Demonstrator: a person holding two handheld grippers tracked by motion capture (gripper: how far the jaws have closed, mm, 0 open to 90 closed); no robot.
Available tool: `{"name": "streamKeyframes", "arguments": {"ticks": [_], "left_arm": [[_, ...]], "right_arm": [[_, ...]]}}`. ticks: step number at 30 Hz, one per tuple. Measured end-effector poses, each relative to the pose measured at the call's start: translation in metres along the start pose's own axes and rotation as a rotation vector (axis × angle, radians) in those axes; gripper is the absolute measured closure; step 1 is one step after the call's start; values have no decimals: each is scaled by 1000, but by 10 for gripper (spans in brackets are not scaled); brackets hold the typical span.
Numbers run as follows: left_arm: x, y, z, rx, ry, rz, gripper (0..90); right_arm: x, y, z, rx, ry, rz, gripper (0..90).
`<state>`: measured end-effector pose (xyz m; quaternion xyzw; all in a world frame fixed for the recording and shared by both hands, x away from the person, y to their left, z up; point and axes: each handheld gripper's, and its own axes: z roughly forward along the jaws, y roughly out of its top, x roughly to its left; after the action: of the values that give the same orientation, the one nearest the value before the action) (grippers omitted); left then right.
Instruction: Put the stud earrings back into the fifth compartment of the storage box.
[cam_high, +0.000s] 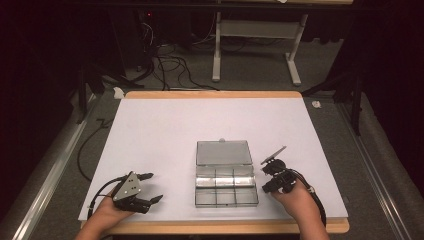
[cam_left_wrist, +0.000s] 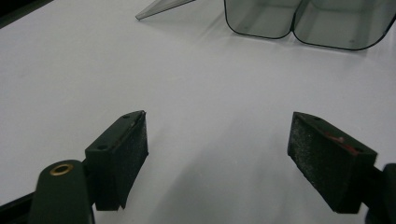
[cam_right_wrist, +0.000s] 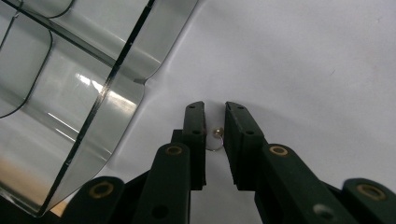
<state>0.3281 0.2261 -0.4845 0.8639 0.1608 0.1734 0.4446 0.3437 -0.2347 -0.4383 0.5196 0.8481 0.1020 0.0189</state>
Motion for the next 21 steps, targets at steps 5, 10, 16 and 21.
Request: {"name": "streamKeyframes", "arguments": {"ticks": [5, 10, 16, 21], "left_arm": [[0, 0, 0, 1, 1, 1, 207], [-1, 0, 0, 1, 5, 7, 207], [-1, 0, 0, 1, 4, 8, 207], [-1, 0, 0, 1, 4, 8, 207]], "right_arm": [[1, 1, 0, 10, -21, -7, 838], [2, 2, 1, 9, -34, -17, 859], [0, 1, 0, 11, -5, -8, 861], [1, 1, -5, 3, 1, -11, 861]]}}
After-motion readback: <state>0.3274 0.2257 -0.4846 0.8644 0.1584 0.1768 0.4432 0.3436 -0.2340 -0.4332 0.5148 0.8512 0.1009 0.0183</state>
